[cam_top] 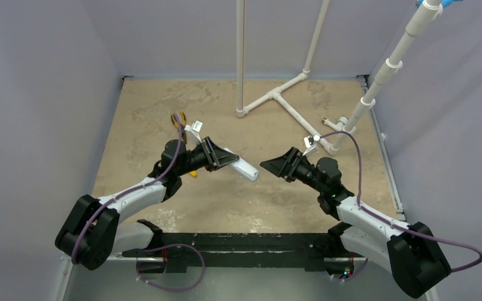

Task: Load the batteries into the remote control
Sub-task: Load the battery cover into the remote control.

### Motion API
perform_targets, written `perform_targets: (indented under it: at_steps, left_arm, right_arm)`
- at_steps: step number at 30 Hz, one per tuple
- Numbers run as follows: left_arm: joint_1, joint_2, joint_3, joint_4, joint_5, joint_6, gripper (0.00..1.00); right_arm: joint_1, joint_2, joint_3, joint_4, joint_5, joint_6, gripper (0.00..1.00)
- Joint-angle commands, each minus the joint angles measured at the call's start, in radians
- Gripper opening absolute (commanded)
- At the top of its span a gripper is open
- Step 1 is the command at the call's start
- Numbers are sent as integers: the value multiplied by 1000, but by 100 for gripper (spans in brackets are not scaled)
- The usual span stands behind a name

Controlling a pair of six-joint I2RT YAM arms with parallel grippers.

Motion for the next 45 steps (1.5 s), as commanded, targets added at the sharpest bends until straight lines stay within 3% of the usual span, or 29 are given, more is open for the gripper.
perform_targets:
  at_steps: [1, 12, 27, 45]
  left_arm:
    - [-5, -29, 54, 33, 7, 3, 0]
    - [-4, -6, 76, 47, 0, -1, 0]
    - [-5, 5, 81, 47, 2, 0, 0]
    - [-5, -7, 72, 46, 1, 0, 0]
  right_arm:
    - [-4, 22, -4, 163, -47, 76, 82]
    - [-1, 131, 7, 258, -122, 90, 80]
    - [43, 246, 45, 361, -189, 100, 65]
    - [60, 314, 63, 431, -196, 114, 30]
